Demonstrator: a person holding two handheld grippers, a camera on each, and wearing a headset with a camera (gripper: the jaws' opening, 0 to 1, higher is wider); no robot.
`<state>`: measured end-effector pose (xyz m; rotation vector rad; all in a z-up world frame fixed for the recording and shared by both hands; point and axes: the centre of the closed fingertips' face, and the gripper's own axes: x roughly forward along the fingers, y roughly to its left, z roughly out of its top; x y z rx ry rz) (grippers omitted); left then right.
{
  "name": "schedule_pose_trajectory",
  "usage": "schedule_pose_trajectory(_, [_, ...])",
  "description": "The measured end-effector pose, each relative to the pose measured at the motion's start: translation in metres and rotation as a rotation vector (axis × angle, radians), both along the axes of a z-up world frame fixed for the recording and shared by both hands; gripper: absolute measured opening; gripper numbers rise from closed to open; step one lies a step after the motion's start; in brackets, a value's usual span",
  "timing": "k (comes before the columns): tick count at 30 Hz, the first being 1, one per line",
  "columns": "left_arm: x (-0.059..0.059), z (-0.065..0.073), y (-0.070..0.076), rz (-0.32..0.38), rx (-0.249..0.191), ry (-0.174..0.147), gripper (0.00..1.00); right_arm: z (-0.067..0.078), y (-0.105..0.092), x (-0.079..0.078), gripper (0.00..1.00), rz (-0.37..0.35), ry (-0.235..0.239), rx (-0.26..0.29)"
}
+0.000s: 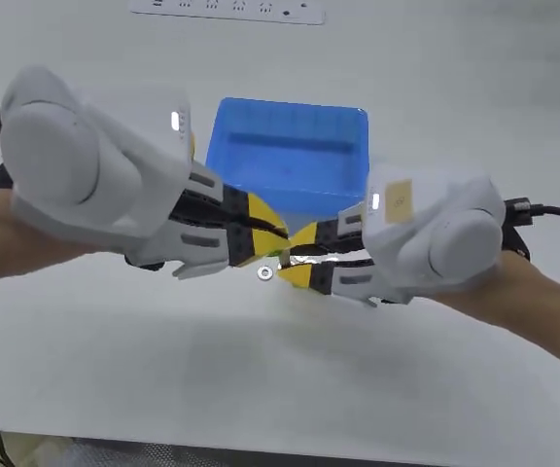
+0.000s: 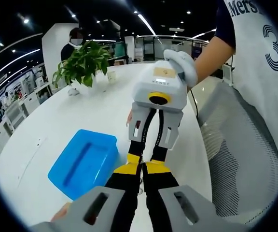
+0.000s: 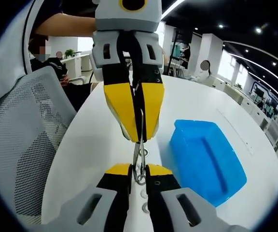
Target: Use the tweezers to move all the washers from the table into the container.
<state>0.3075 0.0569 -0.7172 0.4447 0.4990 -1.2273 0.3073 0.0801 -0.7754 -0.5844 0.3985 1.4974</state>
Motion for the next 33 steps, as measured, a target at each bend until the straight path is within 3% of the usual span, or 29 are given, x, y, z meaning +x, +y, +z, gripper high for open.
schedule_pose_trajectory(2, [0.0011, 0.0000, -0.0004, 0.000, -0.001, 0.005, 0.06, 0.0001, 0.0006, 0.0001, 0.12, 0.001, 0.001, 0.000])
schedule_pose_trajectory(4, [0.0010, -0.0002, -0.0009, 0.001, -0.010, 0.042, 0.06, -0.0010, 0.0013, -0.0003, 0.11, 0.006, 0.005, -0.005])
schedule_pose_trajectory(11, [0.0034, -0.0009, 0.0005, 0.004, -0.015, 0.073, 0.06, -0.0021, 0.0017, 0.0002, 0.10, -0.009, 0.023, -0.011])
schedule_pose_trajectory(21, [0.0038, -0.0017, 0.0019, 0.011, -0.011, 0.067, 0.06, -0.0059, 0.0026, 0.0008, 0.10, -0.008, 0.019, -0.011])
schedule_pose_trajectory(26, [0.0044, -0.0020, 0.0025, 0.013, -0.008, 0.064, 0.06, -0.0061, 0.0025, 0.0014, 0.10, -0.029, 0.051, 0.013])
schedule_pose_trajectory(33, [0.0009, -0.0018, 0.0014, -0.004, 0.005, 0.061, 0.06, -0.0054, 0.0028, 0.0001, 0.09, -0.036, 0.039, 0.010])
